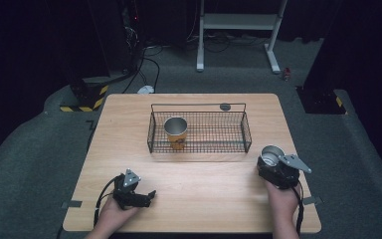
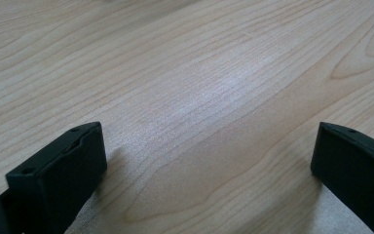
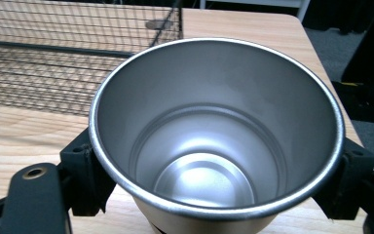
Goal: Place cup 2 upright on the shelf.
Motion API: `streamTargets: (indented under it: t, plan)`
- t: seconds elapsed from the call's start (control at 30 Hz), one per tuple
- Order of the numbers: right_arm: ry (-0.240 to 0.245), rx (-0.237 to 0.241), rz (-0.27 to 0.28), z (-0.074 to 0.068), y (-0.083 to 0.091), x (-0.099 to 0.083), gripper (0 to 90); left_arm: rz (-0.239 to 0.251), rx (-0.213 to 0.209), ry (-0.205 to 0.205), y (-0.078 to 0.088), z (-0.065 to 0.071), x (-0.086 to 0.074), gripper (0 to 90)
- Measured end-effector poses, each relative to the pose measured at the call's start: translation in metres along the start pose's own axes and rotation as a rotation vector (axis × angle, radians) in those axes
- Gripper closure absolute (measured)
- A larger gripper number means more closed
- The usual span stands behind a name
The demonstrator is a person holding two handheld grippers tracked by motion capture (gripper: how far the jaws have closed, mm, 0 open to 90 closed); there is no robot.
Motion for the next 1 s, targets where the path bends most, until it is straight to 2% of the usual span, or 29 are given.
streamTargets:
  t: [0.23, 1.0]
  plan:
    - [0.017, 0.035, 0.01, -0.016, -0.001, -0.001, 18.2, 0.001, -0.002, -0.014, -0.001, -0.001, 0.002, 0.1]
    - [0.098, 0.139, 0.02, -0.066, -0.006, -0.004, 18.2, 0.0, -0.006, -0.008, -0.002, 0.0, 0.003, 0.2]
Point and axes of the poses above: each handheld gripper's, and its own axes: y roughly backward along the jaws, x roughly out of its top, z roughly to its right, the point moved 1 cm from there along -y, roughly forward along the jaws, and after that the axes turned 15 degrees about x, right-handed, at the moved point
